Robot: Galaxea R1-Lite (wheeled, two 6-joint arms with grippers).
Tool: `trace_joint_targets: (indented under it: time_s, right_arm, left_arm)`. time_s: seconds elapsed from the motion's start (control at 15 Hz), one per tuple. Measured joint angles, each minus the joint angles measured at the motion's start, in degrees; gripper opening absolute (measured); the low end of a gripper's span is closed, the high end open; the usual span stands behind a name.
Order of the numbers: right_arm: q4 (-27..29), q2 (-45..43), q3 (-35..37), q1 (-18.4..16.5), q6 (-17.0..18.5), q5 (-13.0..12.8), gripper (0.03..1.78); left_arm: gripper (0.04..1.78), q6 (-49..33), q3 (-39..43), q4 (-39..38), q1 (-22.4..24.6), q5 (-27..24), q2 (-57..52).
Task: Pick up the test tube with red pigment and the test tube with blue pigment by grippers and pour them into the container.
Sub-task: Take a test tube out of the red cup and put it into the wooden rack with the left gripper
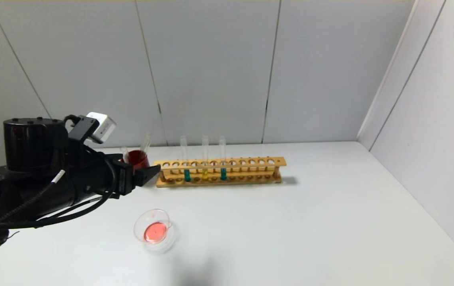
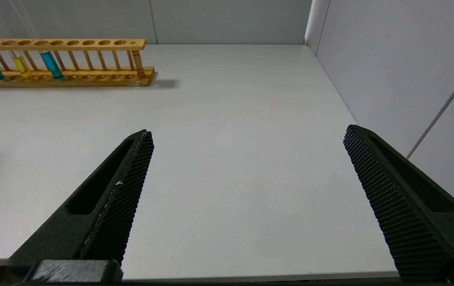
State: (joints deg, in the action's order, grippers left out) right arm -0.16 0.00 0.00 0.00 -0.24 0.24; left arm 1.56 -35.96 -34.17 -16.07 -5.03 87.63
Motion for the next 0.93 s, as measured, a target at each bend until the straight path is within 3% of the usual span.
trace_joint_targets:
  time_s: [0.4, 0.93]
  right_arm:
    - [0.05, 0.00, 0.00, 0.00, 0.02, 0.00, 1.75]
    - [0.02, 0.00, 0.00, 0.00, 0.02, 0.00, 1.75]
  left_arm:
    - [1.75, 5.61, 1.99, -22.03, -1.18, 10.35, 10.08]
    - [1.75, 5.49, 2.12, -18.47, -1.34, 10.07, 11.87]
